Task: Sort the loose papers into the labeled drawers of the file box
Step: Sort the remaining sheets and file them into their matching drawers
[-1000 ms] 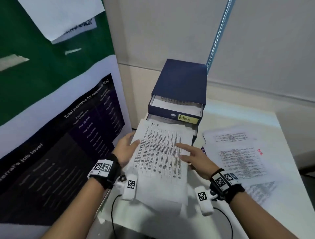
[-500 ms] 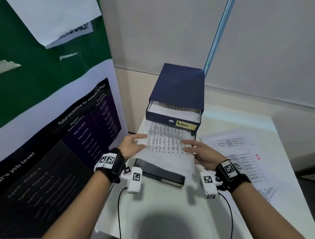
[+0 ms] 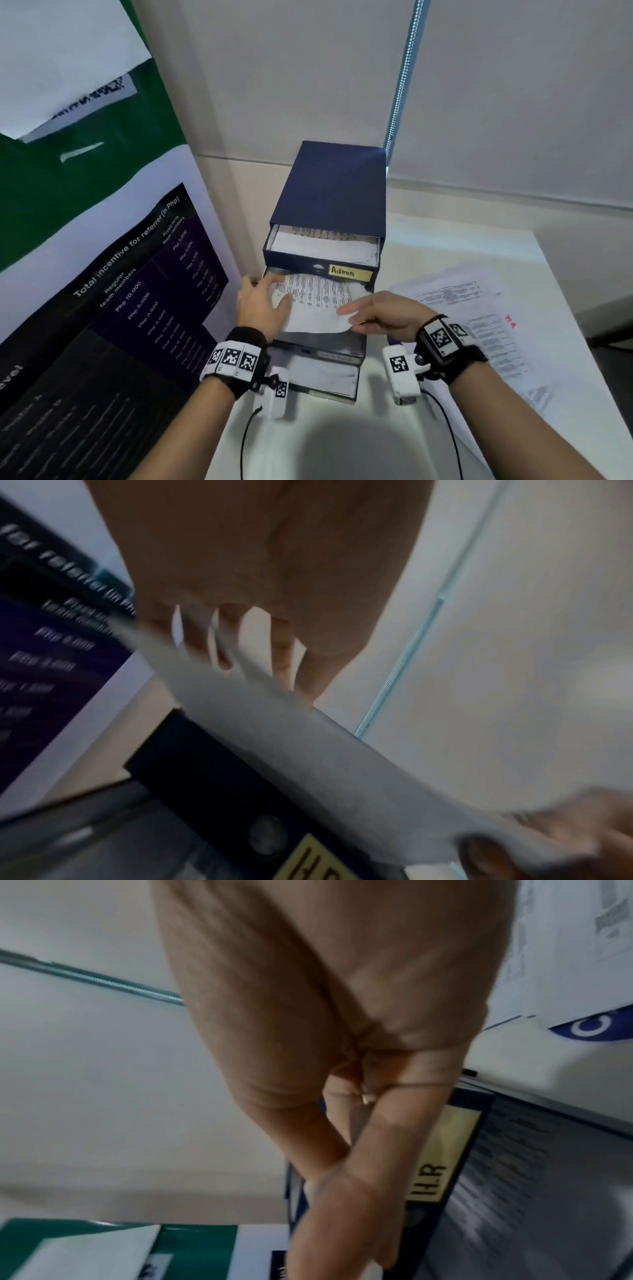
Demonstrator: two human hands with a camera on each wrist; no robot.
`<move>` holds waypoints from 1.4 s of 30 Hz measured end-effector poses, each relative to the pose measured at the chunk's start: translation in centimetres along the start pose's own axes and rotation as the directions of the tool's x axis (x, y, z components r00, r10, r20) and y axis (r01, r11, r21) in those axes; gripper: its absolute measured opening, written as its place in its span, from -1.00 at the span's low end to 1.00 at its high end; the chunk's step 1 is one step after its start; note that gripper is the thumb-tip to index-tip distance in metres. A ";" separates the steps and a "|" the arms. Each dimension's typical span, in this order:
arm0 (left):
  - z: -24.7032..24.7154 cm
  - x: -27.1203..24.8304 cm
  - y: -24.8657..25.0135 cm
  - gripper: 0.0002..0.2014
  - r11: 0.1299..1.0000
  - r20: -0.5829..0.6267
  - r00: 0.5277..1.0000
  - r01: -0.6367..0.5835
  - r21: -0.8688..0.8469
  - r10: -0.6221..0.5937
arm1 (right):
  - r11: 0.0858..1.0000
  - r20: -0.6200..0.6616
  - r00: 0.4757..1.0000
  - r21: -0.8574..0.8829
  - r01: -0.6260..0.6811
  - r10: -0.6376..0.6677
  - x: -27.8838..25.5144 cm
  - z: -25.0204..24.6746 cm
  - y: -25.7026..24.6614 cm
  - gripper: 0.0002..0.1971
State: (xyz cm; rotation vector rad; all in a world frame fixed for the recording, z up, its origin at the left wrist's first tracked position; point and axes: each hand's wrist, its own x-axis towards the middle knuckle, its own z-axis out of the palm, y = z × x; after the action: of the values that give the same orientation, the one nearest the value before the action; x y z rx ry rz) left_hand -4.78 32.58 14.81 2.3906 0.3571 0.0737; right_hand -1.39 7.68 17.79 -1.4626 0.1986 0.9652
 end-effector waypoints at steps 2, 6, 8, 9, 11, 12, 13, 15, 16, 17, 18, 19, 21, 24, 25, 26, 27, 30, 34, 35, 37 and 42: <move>0.2 0.2 -0.4 -0.59 0.993 0.094 0.988 0.120 0.018 -0.121 | 1.000 0.096 0.995 -0.019 -0.003 0.005 -1.0 -0.6 0.4 -0.63; 0.8 0.5 -1.7 -0.65 0.965 0.276 0.953 0.181 -0.188 -0.125 | 0.998 0.176 0.984 0.050 0.024 -0.033 -1.8 -1.2 1.7 -0.51; 0.8 0.7 -1.8 -0.71 0.919 0.254 0.961 0.194 -0.342 -0.108 | 0.994 0.129 0.989 0.095 0.059 -0.071 -1.1 -1.2 1.7 -0.48; 0.7 1.1 -1.7 -0.74 0.913 0.214 0.969 0.195 -0.358 -0.123 | 0.991 0.094 0.992 0.113 0.077 -0.088 -0.7 -1.1 1.6 -0.48; 0.3 2.1 -1.8 -0.78 0.931 0.148 0.976 0.201 -0.305 -0.162 | 0.984 0.022 0.994 0.147 0.103 -0.108 0.3 -1.1 1.3 -0.49; 0.1 2.6 -2.0 -0.78 0.939 0.146 0.975 0.202 -0.280 -0.166 | 0.982 -0.004 0.993 0.154 0.113 -0.114 0.7 -1.0 1.2 -0.49; -0.1 3.0 -2.0 -0.77 0.943 0.157 0.975 0.197 -0.269 -0.159 | 0.981 -0.020 0.993 0.152 0.118 -0.117 0.9 -0.9 1.0 -0.50; -0.3 3.6 -2.2 -0.74 0.944 0.181 0.976 0.172 -0.281 -0.124 | 0.991 -0.008 0.996 0.103 0.090 -0.090 0.8 -0.7 0.7 -0.54; -0.3 3.9 -2.4 -0.73 0.941 0.184 0.976 0.167 -0.295 -0.116 | 0.997 0.018 0.998 0.060 0.056 -0.057 0.7 -0.7 0.6 -0.57; -0.2 4.1 -2.5 -0.72 0.937 0.183 0.976 0.167 -0.306 -0.114 | 1.000 0.045 0.999 0.009 0.022 -0.022 0.5 -0.9 0.5 -0.61; -0.1 4.3 -2.6 -0.71 0.935 0.187 0.976 0.170 -0.311 -0.116 | 0.999 0.068 0.998 -0.044 -0.004 0.007 0.4 -1.1 0.6 -0.65; 0.0 4.4 -2.4 -0.69 0.937 0.202 0.973 0.168 -0.306 -0.108 | 0.995 0.090 0.996 -0.096 -0.019 0.028 0.3 -1.4 0.7 -0.69; 0.0 4.7 -2.1 -0.64 0.944 0.221 0.972 0.142 -0.299 -0.076 | 0.988 0.131 0.990 -0.152 -0.029 0.049 0.2 -1.7 0.9 -0.71; -0.3 5.2 -2.3 -0.58 0.932 0.213 0.971 0.171 -0.318 -0.106 | 0.991 0.147 0.987 -0.128 -0.049 0.068 0.5 -1.7 0.9 -0.69; -0.5 5.3 -2.3 -0.58 0.927 0.222 0.966 0.199 -0.318 -0.132 | 0.991 0.149 0.986 -0.123 -0.055 0.073 0.8 -1.6 0.8 -0.68; -0.6 5.4 -2.4 -0.59 0.926 0.231 0.962 0.217 -0.310 -0.148 | 0.993 0.142 0.987 -0.107 -0.055 0.070 1.1 -1.4 0.7 -0.68; -0.6 5.4 -2.2 -0.62 0.928 0.230 0.962 0.216 -0.302 -0.149 | 0.996 0.118 0.992 -0.074 -0.044 0.052 1.6 -1.3 0.6 -0.68; -0.5 4.8 -1.4 -0.67 0.989 0.094 0.993 0.078 -0.129 -0.066 | 0.996 -0.047 0.998 0.084 0.032 -0.028 3.3 -0.9 0.4 -0.69; 0.6 3.9 -0.4 -0.87 0.965 0.100 0.967 -0.245 0.089 0.236 | 0.960 -0.237 0.966 0.232 0.155 -0.099 5.6 -0.6 0.3 -0.68; 1.2 3.6 -0.2 -0.85 0.942 0.162 0.949 -0.295 0.158 0.270 | 0.948 -0.241 0.965 0.268 0.172 -0.107 6.0 -0.6 0.6 -0.66; 2.5 3.1 0.4 -0.70 0.886 0.269 0.919 -0.362 0.290 0.287 | 0.922 -0.204 0.970 0.335 0.195 -0.131 5.8 -0.9 1.2 -0.66; 5.0 3.4 0.5 -0.40 0.862 0.362 0.918 -0.311 0.401 0.163 | 0.881 -0.269 0.919 0.301 0.366 -0.289 2.8 -4.5 3.1 -0.77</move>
State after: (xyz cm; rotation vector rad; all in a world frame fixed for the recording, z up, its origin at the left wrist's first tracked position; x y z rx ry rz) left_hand -0.64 29.90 11.21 2.8394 -0.0977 -0.3141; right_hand 0.26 4.35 12.90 -1.2198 0.2550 0.4614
